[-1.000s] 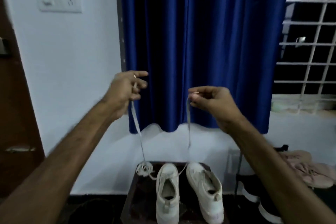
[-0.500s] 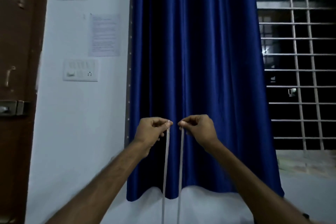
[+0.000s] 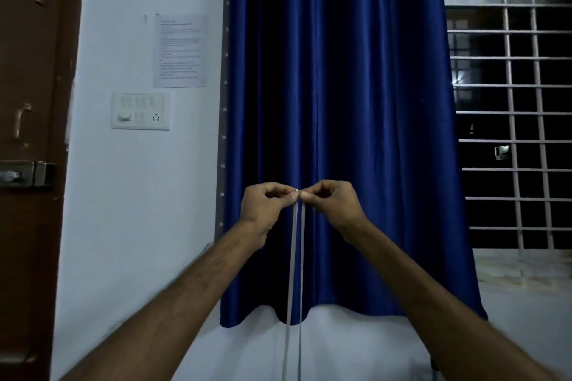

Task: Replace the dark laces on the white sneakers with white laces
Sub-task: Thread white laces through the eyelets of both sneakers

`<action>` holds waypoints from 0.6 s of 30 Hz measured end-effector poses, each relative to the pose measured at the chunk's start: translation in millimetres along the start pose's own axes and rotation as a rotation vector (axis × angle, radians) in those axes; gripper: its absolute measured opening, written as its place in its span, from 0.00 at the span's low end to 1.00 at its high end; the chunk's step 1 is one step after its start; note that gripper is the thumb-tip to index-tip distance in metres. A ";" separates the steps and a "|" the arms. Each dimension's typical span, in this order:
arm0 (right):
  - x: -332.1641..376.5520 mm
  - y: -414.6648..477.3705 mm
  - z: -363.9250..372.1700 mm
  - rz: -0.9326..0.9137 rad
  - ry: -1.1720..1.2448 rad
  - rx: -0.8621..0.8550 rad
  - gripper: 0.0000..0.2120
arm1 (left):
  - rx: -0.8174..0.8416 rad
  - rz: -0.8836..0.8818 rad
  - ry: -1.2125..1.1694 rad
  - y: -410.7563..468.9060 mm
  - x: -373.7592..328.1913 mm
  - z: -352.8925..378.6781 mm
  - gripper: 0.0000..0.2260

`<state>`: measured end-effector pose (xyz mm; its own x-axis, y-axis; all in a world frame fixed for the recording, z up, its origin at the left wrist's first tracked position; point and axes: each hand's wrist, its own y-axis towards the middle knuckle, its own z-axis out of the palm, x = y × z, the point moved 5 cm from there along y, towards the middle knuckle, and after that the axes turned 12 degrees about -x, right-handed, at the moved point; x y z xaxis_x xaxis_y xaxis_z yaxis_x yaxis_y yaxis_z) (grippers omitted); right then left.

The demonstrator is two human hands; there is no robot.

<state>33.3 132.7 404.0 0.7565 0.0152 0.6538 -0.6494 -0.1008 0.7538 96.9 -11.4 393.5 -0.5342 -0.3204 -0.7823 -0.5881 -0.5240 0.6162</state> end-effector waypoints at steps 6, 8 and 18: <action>-4.9 -2.6 5.9 0.079 0.124 0.106 0.03 | 0.061 -0.157 -0.083 -2.1 12.7 1.6 0.05; -7.7 -3.3 10.5 0.125 0.133 0.143 0.04 | 0.066 -0.166 -0.109 -2.4 13.9 1.4 0.05; -19.1 1.6 19.4 0.091 0.217 -0.018 0.06 | 0.440 -0.374 -0.091 -46.0 70.1 18.1 0.18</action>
<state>19.4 112.9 391.4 0.6619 0.2206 0.7164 -0.7167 -0.0939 0.6910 75.5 4.5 312.0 -0.2801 -0.0971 -0.9550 -0.9333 -0.2054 0.2946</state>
